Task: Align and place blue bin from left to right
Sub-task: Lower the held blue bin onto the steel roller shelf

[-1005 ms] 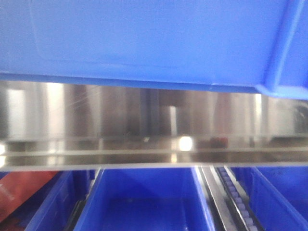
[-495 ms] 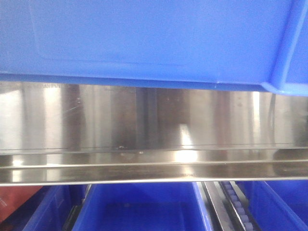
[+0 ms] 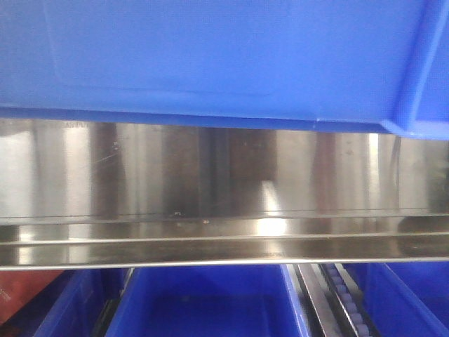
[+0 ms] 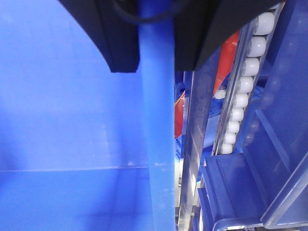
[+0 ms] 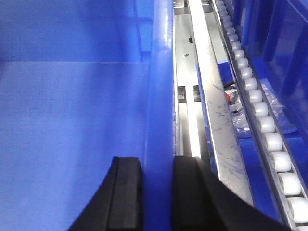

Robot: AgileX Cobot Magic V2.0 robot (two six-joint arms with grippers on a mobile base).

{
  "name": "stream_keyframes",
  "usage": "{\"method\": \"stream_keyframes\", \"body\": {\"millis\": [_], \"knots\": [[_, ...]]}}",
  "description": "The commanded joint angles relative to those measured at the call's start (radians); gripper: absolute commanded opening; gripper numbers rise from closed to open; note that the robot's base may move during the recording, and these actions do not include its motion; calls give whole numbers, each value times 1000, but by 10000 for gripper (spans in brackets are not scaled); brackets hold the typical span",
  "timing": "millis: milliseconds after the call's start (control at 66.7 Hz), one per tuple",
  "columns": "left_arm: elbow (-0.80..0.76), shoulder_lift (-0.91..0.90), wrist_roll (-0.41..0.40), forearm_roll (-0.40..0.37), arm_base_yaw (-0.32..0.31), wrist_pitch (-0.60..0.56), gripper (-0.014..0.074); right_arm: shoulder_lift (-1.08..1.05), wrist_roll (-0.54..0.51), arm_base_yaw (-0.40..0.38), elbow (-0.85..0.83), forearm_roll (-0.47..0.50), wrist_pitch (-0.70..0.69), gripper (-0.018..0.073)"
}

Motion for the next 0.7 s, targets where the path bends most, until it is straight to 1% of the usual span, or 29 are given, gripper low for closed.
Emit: {"method": "stream_keyframes", "body": {"millis": [0, 255, 345, 465, 585, 675, 690], "knots": [[-11, -10, -5, 32, -14, -169, -111, -7, -8, 11, -12, 7, -170, -78], [-11, -10, -5, 32, -14, -169, -111, -7, -8, 11, -12, 7, -162, -78], [-20, -10, -5, 0, -11, -173, -111, -7, -6, 11, -19, 12, -161, -78], [-66, -10, 2, -95, 22, -176, -111, 12, -6, 11, -79, 13, -93, -78], [-111, -4, 86, -173, 67, -182, -111, 55, -32, 7, -154, 13, -76, -78], [-151, 16, 165, -286, 116, -189, -111, 108, -46, -7, -218, 16, -81, -78], [-157, 18, 177, -316, 130, -192, -111, 117, -46, -11, -227, 19, -81, -78]]}}
